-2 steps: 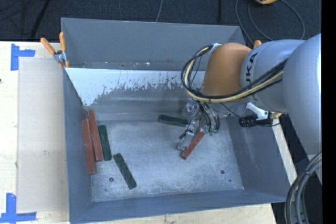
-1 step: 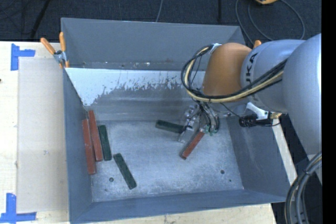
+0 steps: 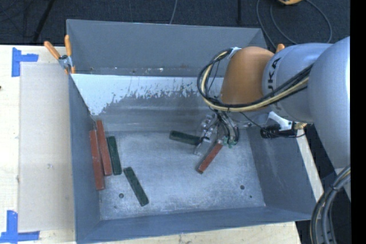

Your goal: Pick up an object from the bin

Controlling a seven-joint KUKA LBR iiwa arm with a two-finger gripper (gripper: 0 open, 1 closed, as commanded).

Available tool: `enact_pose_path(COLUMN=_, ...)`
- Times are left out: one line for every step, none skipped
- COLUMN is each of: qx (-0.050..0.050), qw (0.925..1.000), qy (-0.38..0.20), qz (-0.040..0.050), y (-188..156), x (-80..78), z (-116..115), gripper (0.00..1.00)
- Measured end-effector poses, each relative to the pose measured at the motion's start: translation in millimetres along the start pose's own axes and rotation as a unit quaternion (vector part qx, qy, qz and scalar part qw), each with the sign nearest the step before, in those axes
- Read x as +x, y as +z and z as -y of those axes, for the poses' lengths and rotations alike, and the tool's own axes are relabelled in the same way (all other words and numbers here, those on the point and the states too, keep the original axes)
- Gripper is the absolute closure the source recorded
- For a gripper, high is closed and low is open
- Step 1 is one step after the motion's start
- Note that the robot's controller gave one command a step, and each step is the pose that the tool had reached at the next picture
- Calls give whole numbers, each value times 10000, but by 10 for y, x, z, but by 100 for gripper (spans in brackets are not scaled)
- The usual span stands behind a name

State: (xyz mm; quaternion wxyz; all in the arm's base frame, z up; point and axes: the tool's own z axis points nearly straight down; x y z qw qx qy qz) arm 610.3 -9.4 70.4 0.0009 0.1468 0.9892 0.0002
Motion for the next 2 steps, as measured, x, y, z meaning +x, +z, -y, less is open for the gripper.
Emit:
enact_pose_path(qx=1, qw=9987, qy=-506, qz=-53, y=-248, x=-61, z=198, gripper=100)
enact_pose_path(qx=1, qw=9988, qy=-500, qz=-7, y=-1563, x=391, z=27, gripper=100)
